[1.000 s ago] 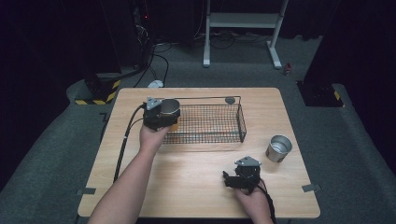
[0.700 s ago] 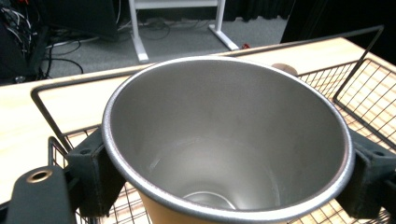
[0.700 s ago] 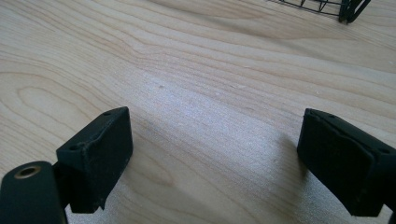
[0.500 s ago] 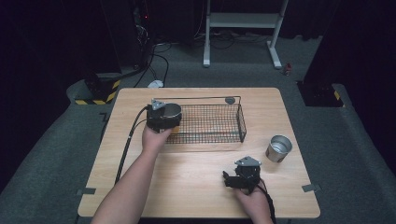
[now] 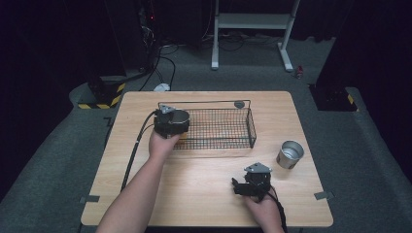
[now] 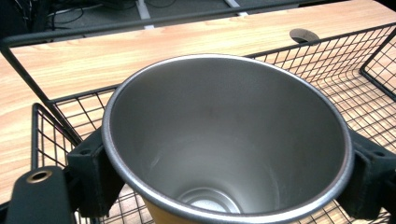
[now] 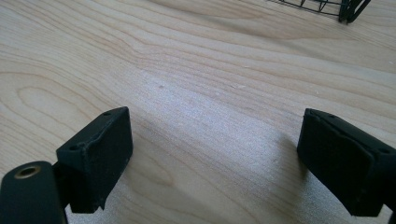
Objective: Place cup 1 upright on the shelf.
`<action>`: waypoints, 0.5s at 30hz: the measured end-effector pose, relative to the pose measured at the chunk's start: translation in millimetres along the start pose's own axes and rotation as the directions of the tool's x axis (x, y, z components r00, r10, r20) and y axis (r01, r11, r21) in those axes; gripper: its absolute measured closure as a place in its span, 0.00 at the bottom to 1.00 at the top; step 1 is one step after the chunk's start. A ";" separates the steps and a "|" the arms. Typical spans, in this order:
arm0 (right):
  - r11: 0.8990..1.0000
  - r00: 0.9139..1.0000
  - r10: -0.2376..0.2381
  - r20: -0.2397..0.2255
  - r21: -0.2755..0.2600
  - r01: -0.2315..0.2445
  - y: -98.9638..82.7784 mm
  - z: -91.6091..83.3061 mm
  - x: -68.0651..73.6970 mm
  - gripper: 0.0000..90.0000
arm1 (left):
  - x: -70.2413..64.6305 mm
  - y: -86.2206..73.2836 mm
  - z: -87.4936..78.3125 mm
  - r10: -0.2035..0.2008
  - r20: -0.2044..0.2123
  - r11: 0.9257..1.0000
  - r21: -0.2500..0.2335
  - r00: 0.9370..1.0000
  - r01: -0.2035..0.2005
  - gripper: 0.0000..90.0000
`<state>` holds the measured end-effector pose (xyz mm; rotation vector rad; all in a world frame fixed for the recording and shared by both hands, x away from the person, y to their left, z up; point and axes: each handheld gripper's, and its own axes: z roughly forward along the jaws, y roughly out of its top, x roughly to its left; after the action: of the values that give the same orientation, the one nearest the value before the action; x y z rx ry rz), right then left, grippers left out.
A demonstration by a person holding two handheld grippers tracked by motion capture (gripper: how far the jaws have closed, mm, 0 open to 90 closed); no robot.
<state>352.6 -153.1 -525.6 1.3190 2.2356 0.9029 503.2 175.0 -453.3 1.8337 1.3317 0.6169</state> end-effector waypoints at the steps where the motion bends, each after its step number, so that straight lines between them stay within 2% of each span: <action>1: 1.000 1.000 0.000 0.000 0.000 0.000 0.0 0.0 0.0 0.11 | -0.6 0.0 0.8 0.003 -0.001 1.000 0.003 1.000 -0.003 0.15; 10: 1.000 1.000 -0.001 0.001 -0.001 0.001 0.0 -0.1 0.2 0.12 | -2.9 0.2 3.0 0.008 -0.006 1.000 0.018 1.000 -0.008 0.15; 15: 1.000 1.000 -0.002 0.001 -0.001 0.002 0.0 -0.1 0.2 0.12 | -6.3 -1.1 3.4 0.025 -0.010 0.999 0.024 1.000 -0.025 0.15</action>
<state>352.5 -152.9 -525.5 1.3166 2.2348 0.9021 503.0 168.2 -455.8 1.8711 1.3302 0.6267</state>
